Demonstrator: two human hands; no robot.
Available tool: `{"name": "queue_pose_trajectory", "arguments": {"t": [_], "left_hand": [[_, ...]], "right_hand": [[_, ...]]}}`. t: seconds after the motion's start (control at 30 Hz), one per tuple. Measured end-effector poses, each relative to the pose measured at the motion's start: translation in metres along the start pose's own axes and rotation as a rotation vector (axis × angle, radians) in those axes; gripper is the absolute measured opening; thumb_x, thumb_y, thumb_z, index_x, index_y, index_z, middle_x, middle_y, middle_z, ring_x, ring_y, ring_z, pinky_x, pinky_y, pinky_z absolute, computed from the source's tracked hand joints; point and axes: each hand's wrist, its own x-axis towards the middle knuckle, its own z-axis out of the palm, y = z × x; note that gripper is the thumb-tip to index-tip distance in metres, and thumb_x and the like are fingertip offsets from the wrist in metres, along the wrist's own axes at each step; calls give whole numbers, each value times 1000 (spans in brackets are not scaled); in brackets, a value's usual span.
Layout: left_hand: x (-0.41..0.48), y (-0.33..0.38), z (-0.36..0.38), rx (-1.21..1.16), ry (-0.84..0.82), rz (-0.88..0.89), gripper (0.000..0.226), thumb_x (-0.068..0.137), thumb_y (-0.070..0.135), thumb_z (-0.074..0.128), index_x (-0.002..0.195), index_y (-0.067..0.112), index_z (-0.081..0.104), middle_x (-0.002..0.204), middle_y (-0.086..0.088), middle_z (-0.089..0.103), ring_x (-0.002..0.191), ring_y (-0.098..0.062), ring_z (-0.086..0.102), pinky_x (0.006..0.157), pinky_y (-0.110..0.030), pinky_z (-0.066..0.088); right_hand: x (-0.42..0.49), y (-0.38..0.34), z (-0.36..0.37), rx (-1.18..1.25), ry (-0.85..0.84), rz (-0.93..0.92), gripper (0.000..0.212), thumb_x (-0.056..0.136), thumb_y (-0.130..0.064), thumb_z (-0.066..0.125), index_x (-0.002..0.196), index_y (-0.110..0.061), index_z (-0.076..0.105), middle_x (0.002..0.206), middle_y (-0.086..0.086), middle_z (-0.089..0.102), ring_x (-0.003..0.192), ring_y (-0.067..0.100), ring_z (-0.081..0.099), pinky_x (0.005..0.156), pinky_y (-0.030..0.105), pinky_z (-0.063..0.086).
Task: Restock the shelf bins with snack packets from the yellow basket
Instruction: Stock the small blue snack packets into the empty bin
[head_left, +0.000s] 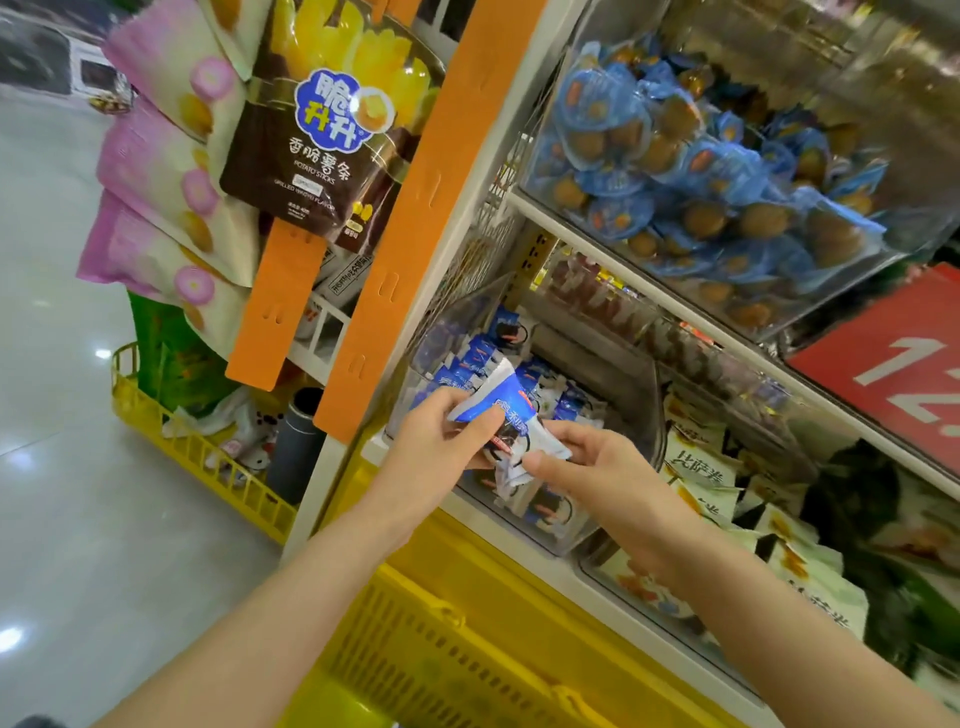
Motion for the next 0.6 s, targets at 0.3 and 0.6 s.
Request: {"name": "queue_pose_trajectory", "arguments": {"t": [0.3,0.6], "left_hand": [[55,20,4,249,-13,31,30,93,29,53,115,10,50,100,-7,67,75,-21,69,72,-34,57],[77,-2,-20,981,9,389,45,96,34,44,137,18,33,131,-1,48,113,-15,50,86,-26,42]], "right_hand": [[45,-12,-17,-314,323,-355,36,82,-8,69,93,-41,58,91,-22,64,74,-3,66,63,10,52],[123,-1,-41,-91,290,-47,21,84,-23,67,103,-16,65,88,1,69,64,5,64,59,13,52]]}}
